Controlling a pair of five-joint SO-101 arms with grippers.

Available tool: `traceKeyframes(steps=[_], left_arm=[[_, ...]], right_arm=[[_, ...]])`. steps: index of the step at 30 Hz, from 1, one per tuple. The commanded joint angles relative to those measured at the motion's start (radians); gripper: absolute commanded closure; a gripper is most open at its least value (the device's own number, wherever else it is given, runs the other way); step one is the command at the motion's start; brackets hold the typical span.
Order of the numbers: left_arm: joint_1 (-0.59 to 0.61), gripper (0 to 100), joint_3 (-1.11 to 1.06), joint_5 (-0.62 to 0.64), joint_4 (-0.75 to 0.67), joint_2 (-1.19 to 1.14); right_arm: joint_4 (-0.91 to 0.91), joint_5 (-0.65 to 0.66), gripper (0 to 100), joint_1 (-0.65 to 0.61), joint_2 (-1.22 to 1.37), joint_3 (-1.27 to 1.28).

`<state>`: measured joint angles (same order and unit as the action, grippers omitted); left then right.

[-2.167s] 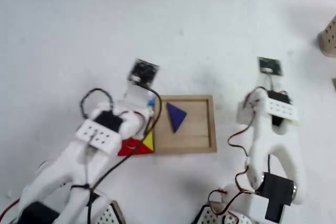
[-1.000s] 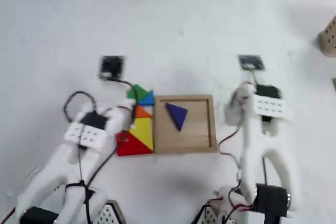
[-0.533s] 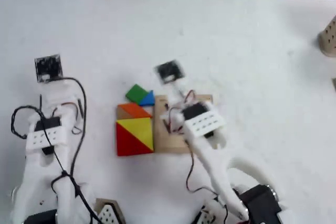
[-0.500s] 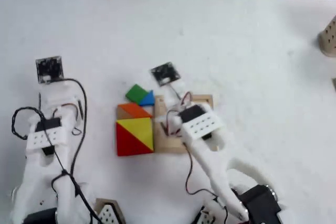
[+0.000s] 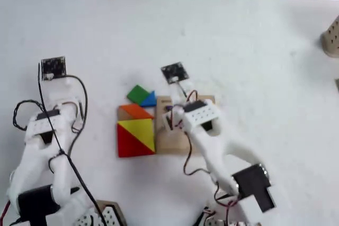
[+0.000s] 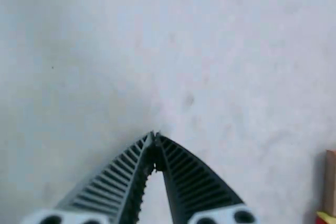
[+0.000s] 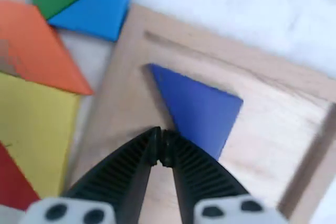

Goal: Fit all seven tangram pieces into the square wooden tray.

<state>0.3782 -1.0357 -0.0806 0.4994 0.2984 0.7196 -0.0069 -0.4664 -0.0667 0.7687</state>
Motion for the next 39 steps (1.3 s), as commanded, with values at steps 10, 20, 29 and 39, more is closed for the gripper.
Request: traceKeyframes(steps=[10, 20, 29, 39], left_arm=[[0.013, 98, 0.054, -0.008, 0.008, 0.002], [0.013, 98, 0.054, -0.009, 0.008, 0.002], [0.013, 98, 0.054, -0.009, 0.008, 0.002], [0.013, 98, 0.054, -0.009, 0.008, 0.002]], right_arm=[[0.061, -0.002, 97.9, 0.191, -0.001, -0.109], [0.045, -0.011, 97.9, 0.082, -0.030, -0.106], [-0.084, -0.011, 97.9, 0.036, 0.079, -0.150], [-0.073, -0.003, 97.9, 0.116, 0.174, -0.318]])
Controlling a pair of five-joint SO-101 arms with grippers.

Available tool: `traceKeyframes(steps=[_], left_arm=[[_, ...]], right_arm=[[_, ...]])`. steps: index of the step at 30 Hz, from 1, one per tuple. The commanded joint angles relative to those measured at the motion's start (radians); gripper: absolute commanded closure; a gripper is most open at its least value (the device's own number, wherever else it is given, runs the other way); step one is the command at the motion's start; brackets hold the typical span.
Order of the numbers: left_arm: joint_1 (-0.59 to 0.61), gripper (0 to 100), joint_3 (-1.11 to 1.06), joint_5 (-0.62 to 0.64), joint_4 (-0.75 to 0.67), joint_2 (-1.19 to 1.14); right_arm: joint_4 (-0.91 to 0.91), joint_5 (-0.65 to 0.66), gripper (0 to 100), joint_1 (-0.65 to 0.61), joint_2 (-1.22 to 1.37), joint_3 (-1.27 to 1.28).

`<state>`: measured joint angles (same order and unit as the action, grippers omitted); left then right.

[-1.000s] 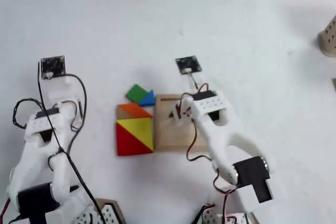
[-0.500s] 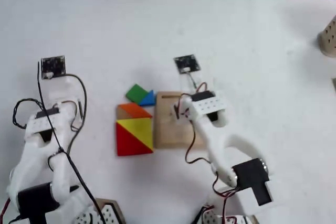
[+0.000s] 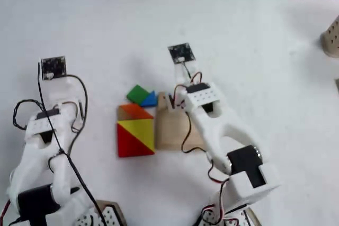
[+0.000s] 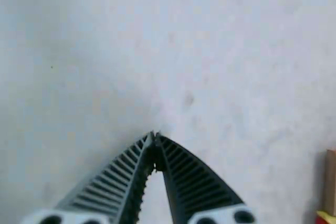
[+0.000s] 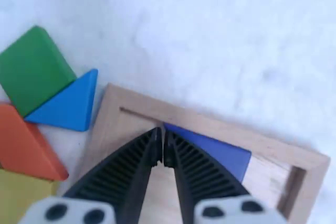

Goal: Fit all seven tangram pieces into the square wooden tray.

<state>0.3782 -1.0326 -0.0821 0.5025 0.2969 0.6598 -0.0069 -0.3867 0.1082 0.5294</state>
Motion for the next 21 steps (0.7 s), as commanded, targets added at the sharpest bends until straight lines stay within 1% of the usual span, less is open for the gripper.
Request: traceKeyframes(steps=[1, 7, 13, 18, 21], left_arm=[[0.013, 98, 0.051, -0.008, 0.005, 0.004], [0.013, 98, 0.051, -0.008, 0.005, 0.004], [0.013, 98, 0.051, -0.008, 0.005, 0.004], [0.013, 98, 0.051, -0.008, 0.005, 0.004], [0.013, 98, 0.051, -0.008, 0.005, 0.004]], right_arm=[[-0.012, -0.003, 97.9, 0.048, 0.001, -0.075], [0.110, -0.003, 97.9, 0.127, -0.041, -0.080], [0.163, -0.002, 97.9, 0.159, -0.108, -0.075], [0.232, 0.000, 97.9, 0.173, -0.176, -0.074], [0.278, 0.000, 97.9, 0.145, -0.214, -0.025]])
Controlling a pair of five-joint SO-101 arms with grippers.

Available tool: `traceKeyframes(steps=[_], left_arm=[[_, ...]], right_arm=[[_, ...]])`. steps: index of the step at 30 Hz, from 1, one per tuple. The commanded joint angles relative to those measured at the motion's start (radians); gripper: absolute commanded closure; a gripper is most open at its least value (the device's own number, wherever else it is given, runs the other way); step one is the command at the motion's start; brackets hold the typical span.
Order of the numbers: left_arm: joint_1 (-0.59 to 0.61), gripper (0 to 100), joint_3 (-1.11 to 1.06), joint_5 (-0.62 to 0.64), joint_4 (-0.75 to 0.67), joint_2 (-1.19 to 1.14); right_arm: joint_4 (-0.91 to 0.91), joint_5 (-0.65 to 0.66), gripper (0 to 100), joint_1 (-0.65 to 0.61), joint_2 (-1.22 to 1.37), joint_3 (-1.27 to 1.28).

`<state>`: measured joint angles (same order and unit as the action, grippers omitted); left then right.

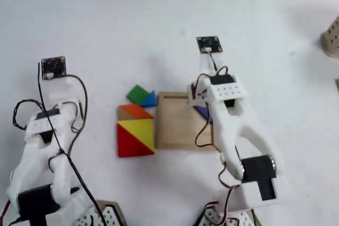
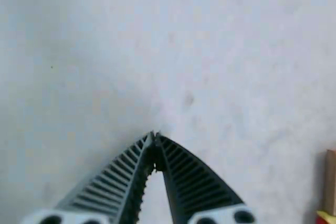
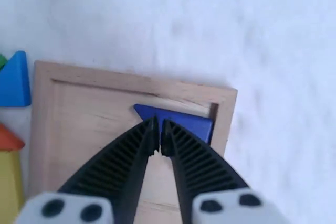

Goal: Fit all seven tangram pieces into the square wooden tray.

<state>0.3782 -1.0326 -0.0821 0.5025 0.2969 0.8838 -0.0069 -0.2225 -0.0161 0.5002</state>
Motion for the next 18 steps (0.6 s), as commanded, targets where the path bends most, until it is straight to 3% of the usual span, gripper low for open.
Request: traceKeyframes(steps=[1, 5, 18], left_arm=[[0.013, 98, 0.051, -0.008, 0.005, 0.004], [0.013, 98, 0.051, -0.008, 0.005, 0.004], [0.013, 98, 0.051, -0.006, 0.005, 0.004]], right_arm=[[0.054, 0.002, 97.9, -0.038, -0.093, 0.031], [0.051, 0.078, 97.9, -0.085, -0.084, 0.110], [0.004, 0.084, 97.9, 0.059, 0.067, 0.006]])
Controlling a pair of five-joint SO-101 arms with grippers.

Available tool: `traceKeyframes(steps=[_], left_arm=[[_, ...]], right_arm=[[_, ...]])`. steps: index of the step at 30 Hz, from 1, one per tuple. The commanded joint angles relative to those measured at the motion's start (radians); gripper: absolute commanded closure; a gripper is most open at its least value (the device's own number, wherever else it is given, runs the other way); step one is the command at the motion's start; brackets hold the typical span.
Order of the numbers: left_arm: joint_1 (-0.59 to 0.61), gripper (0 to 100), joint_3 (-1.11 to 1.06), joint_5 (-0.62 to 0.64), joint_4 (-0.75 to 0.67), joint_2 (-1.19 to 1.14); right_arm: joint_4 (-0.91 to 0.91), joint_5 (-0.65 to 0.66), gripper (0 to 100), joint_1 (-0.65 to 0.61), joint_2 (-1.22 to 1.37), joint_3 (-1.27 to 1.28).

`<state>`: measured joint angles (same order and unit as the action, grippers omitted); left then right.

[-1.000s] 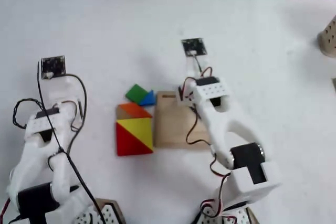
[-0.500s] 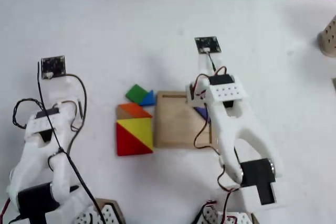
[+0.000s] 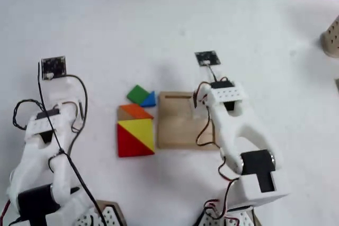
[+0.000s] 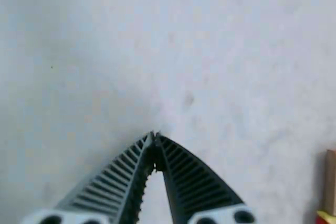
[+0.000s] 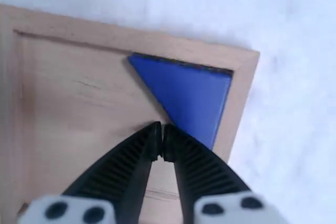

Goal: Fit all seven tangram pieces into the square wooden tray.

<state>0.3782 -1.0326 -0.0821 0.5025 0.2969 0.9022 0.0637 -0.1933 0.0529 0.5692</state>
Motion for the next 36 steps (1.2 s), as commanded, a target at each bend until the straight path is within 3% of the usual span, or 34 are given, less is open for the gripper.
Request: traceKeyframes(steps=[1, 8, 11, 16, 21, 25, 30, 33, 36], left_arm=[[0.013, 98, 0.051, -0.006, 0.005, 0.004], [0.013, 98, 0.051, -0.006, 0.005, 0.004], [0.013, 98, 0.051, -0.006, 0.005, 0.004], [0.015, 98, 0.051, -0.006, 0.000, 0.004], [0.015, 98, 0.051, -0.006, 0.000, 0.002], [-0.013, 98, 0.052, -0.006, 0.003, 0.002], [-0.145, 98, 0.057, 0.000, 0.034, 0.004], [-0.196, 96, 0.137, 0.103, 0.176, 0.004], [-0.254, 83, 0.244, 0.250, 0.339, -0.004]], right_arm=[[-0.015, 0.014, 97.9, 0.030, -0.002, -0.068], [-0.012, 0.014, 97.9, 0.019, -0.008, -0.068], [0.074, 0.014, 97.9, -0.013, -0.071, -0.097], [0.262, 0.014, 97.4, -0.162, -0.216, -0.170], [0.213, 0.008, 97.4, -0.277, -0.222, -0.091], [0.087, 0.014, 97.4, -0.205, -0.205, 0.020], [-0.018, 0.015, 97.4, -0.035, -0.206, 0.054], [-0.036, 0.015, 97.4, 0.002, -0.203, 0.054], [-0.033, 0.034, 97.4, 0.001, -0.203, 0.057]])
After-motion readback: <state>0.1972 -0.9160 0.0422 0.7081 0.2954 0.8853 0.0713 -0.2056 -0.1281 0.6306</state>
